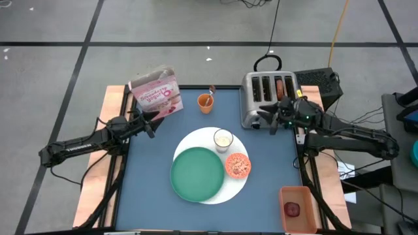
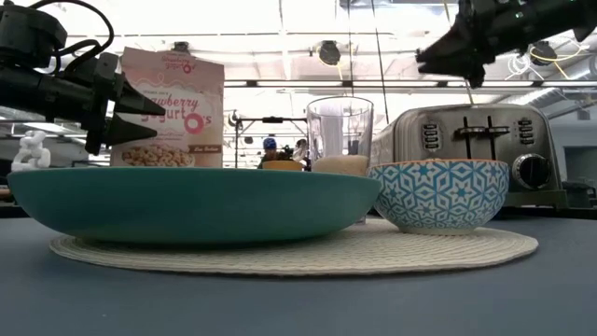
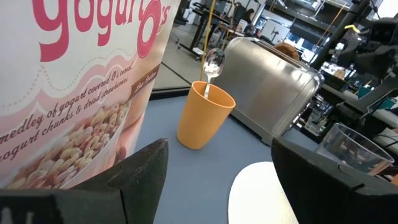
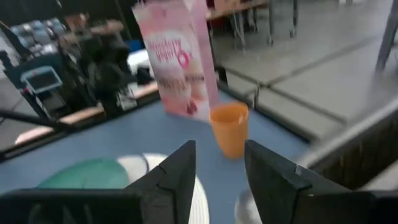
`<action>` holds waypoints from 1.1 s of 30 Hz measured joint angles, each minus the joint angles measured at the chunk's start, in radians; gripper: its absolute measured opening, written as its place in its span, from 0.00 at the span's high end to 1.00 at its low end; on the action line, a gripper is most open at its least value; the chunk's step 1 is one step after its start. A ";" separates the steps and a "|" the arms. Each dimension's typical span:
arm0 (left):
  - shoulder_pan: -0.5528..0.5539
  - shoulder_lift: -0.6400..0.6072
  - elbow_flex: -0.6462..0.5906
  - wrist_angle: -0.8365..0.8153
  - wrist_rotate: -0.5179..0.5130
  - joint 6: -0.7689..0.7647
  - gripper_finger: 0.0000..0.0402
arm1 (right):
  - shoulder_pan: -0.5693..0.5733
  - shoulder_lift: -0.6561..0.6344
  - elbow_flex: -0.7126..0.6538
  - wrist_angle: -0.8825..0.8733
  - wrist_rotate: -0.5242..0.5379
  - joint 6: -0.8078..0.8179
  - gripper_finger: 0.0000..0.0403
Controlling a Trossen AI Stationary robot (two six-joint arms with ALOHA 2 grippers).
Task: Arrange a breakfast setting
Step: Put the bagel from the toaster on the green plate
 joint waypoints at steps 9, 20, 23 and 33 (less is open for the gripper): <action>0.000 0.000 0.000 -0.001 0.000 0.006 0.29 | 0.000 0.011 0.000 0.099 0.263 -0.083 0.68; 0.000 0.000 0.000 -0.001 0.000 0.005 0.29 | -0.036 0.056 0.165 -0.066 0.692 -0.102 0.68; 0.000 0.000 0.000 -0.001 0.000 0.005 0.29 | -0.066 0.102 0.260 -0.232 0.699 -0.028 0.68; 0.000 0.000 0.000 -0.001 0.000 0.003 0.29 | -0.185 0.297 0.506 -0.554 0.638 0.117 0.68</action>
